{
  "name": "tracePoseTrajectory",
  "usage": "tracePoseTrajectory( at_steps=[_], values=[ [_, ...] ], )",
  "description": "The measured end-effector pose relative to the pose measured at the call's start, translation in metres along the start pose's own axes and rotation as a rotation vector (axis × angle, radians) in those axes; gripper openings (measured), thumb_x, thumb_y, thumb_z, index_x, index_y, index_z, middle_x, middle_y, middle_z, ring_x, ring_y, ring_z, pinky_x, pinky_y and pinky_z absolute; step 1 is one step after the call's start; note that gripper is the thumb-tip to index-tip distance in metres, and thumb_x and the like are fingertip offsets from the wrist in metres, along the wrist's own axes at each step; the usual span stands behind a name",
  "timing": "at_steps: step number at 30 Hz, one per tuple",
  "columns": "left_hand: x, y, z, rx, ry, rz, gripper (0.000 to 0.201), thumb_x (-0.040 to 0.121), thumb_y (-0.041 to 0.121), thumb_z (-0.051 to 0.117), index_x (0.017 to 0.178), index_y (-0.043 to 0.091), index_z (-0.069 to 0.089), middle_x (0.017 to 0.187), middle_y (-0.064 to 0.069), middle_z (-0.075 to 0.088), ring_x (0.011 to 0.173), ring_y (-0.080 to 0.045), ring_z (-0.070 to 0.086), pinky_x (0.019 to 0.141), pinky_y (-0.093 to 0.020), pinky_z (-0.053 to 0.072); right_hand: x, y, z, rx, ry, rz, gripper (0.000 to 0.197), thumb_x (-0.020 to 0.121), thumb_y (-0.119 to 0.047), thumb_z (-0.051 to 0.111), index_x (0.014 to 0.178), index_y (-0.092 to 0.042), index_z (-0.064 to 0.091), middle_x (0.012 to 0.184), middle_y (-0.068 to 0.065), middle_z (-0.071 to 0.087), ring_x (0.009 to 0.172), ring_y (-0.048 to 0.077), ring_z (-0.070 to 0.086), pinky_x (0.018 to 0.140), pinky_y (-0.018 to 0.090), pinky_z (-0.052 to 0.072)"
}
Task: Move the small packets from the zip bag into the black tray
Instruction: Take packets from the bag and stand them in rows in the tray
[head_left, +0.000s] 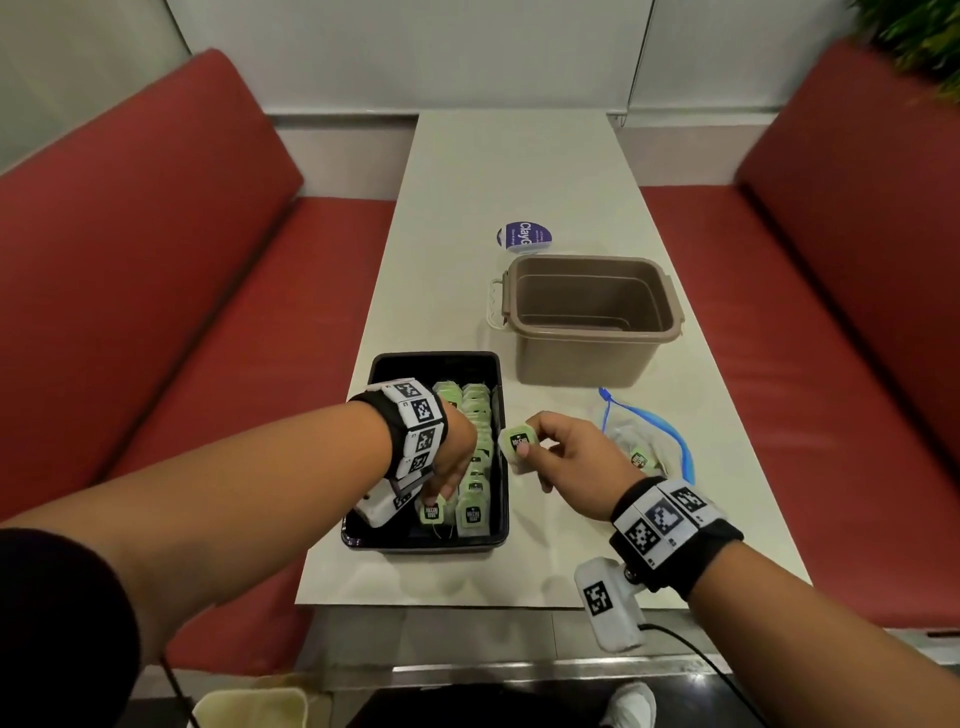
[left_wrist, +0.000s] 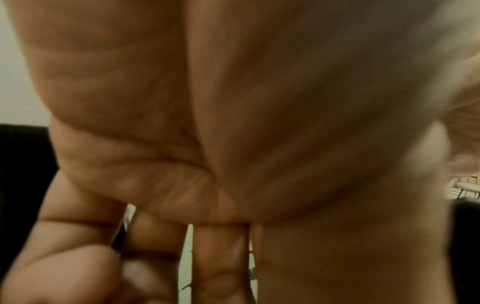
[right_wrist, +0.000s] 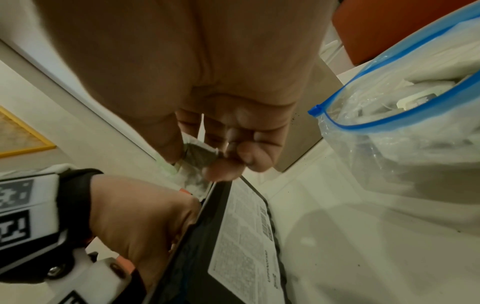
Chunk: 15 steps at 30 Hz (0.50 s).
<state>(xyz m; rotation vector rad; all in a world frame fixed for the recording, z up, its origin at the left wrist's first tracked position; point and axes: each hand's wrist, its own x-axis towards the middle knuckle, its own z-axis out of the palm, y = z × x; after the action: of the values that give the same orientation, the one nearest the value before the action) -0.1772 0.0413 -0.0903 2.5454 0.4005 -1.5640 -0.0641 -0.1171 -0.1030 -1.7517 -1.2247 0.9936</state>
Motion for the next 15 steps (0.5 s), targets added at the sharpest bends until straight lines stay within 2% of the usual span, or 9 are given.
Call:
tracePoseTrajectory(
  at_steps=[2,4,7,11,15],
  values=[
    [0.007,-0.002,-0.001,-0.011,0.022,0.001,0.028,0.079,0.023,0.081,0.106,0.015,0.076,0.097,0.003,0.075,0.087,-0.014,0.068,0.085,-0.026,0.054,0.000,0.001,0.001,-0.008,0.017,-0.002,0.011,0.096,-0.027,0.062,0.088,-0.019,0.062,0.082,0.004,0.075,0.055,0.015,0.057,0.061,0.034,0.052],
    [0.014,0.001,-0.003,0.053,0.053,-0.038,0.034,0.080,0.035,0.080,0.109,0.019,0.075,0.101,0.006,0.074,0.093,-0.017,0.068,0.083,-0.026,0.050,-0.001,0.003,0.001,0.008,0.030,-0.003,0.010,0.096,-0.026,0.063,0.088,-0.019,0.064,0.082,0.006,0.074,0.055,0.016,0.056,0.059,0.034,0.051],
    [0.023,0.005,-0.002,0.146,0.104,-0.114,0.042,0.077,0.048,0.079,0.105,0.017,0.074,0.095,0.002,0.072,0.087,-0.020,0.065,0.080,-0.029,0.051,-0.003,0.005,0.003,0.011,0.044,0.005,0.009,0.095,-0.023,0.064,0.090,-0.016,0.066,0.081,0.005,0.074,0.054,0.015,0.055,0.058,0.031,0.050],
    [0.028,0.008,-0.001,0.156,0.076,-0.139,0.046,0.079,0.050,0.076,0.108,0.015,0.073,0.092,0.001,0.070,0.091,-0.022,0.066,0.082,-0.032,0.052,0.001,0.005,0.006,0.010,0.061,0.024,0.006,0.092,-0.019,0.068,0.091,-0.013,0.069,0.078,0.001,0.073,0.053,0.012,0.058,0.057,0.026,0.048],
    [0.010,0.005,-0.007,0.078,0.144,-0.129,0.041,0.080,0.046,0.076,0.105,0.014,0.072,0.072,0.006,0.060,0.082,-0.019,0.060,0.077,-0.030,0.049,0.006,0.004,0.006,0.052,0.076,0.048,0.009,0.089,-0.019,0.071,0.083,-0.014,0.068,0.069,-0.008,0.067,0.052,0.013,0.061,0.054,0.026,0.045]
  ],
)
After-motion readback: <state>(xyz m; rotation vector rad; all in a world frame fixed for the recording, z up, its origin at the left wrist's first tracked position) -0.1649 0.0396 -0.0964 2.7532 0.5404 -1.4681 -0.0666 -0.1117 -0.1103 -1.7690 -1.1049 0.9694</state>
